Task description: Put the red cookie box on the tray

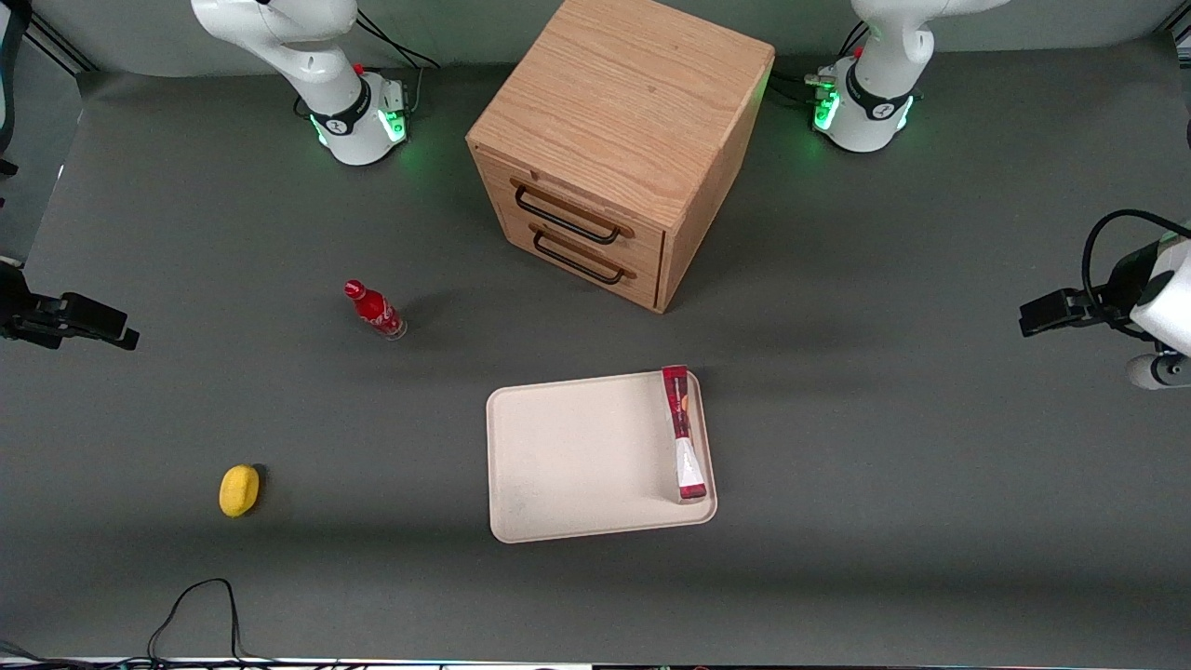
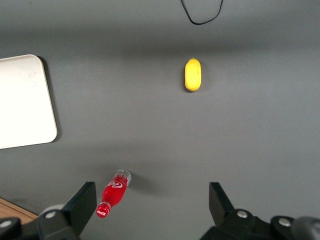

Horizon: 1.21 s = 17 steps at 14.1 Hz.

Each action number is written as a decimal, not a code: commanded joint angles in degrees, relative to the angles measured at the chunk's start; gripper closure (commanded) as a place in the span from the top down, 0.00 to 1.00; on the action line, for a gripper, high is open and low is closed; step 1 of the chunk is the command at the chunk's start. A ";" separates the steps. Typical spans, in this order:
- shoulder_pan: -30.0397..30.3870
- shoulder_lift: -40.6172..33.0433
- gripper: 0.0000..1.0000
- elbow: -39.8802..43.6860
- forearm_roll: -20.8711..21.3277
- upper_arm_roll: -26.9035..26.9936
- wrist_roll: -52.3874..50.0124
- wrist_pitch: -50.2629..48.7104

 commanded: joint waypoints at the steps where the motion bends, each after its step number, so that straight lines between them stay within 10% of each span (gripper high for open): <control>1: -4.64 -5.58 1.00 -7.06 -1.28 4.98 0.96 3.28; 17: -9.30 -6.20 1.00 -6.36 -4.79 9.82 2.54 -2.87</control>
